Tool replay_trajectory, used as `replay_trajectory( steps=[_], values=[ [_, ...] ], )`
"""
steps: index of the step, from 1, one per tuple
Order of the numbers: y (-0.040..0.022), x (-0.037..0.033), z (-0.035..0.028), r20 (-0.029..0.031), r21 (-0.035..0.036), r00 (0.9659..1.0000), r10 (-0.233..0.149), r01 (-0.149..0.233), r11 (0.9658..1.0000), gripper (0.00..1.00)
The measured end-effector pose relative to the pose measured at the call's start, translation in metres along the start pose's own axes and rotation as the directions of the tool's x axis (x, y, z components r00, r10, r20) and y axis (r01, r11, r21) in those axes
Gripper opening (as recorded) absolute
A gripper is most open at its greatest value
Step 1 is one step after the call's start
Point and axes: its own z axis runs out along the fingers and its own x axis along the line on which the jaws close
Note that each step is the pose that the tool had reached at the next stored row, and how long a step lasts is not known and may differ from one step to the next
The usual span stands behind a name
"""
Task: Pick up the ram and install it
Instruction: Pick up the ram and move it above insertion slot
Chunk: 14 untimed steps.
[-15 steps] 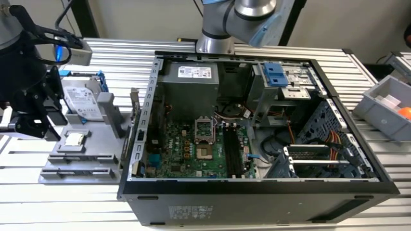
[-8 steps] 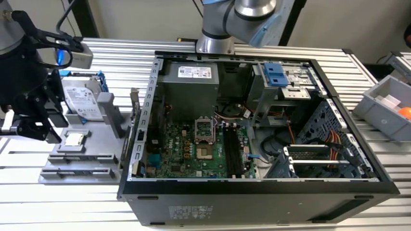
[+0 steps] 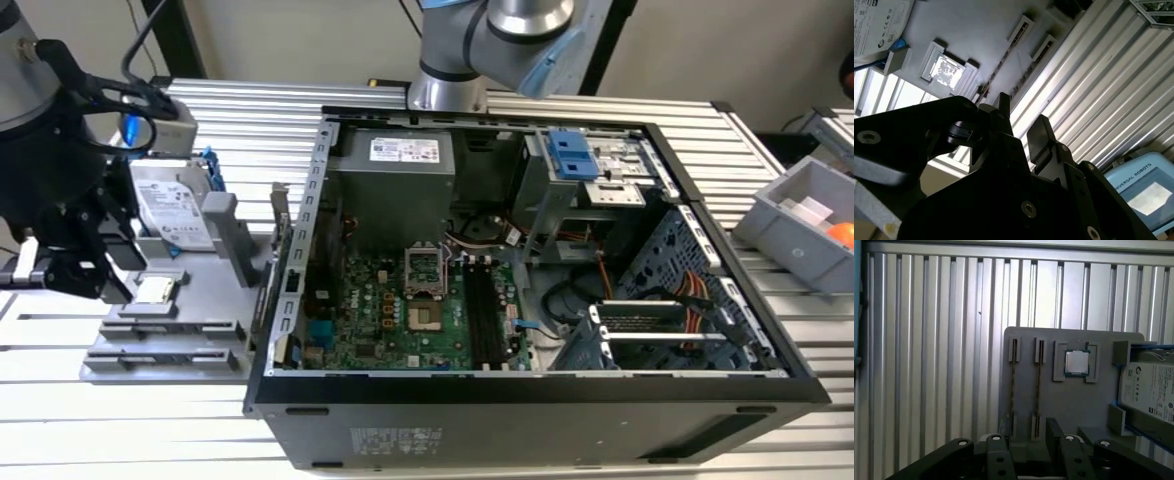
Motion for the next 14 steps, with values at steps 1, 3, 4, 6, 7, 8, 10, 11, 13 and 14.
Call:
replay_trajectory(
  steps=[1,3,4,6,7,8,10,11,13,14],
  values=[
    [0.0,0.0,0.0006,-0.0001,-0.0001,1.0,0.0,0.0,1.0,1.0],
    [0.0,0.0,0.0019,0.0,-0.0001,1.0,0.0,0.0,1.0,1.0],
    [0.0,0.0,0.0026,0.0,-0.0001,1.0,0.0,0.0,1.0,1.0],
    [0.0,0.0,0.0038,0.0,0.0,1.0,0.0,0.0,1.0,1.0],
    [0.0,0.0,0.0045,0.0,0.0,1.0,0.0,0.0,1.0,1.0],
    [0.0,0.0,0.0051,0.0,-0.0001,1.0,0.0,0.0,1.0,1.0],
    [-0.0001,0.0,0.0065,0.0,0.0,1.0,0.0,0.0,1.0,1.0],
    [-0.0001,0.0,0.0072,0.0,0.0,1.0,0.0,0.0,1.0,1.0],
    [-0.0001,0.0,0.0086,0.0,0.0,1.0,0.0,0.0,1.0,1.0],
    [-0.0001,0.0,0.0093,0.0,0.0,1.0,0.0,0.0,1.0,1.0]
  ],
)
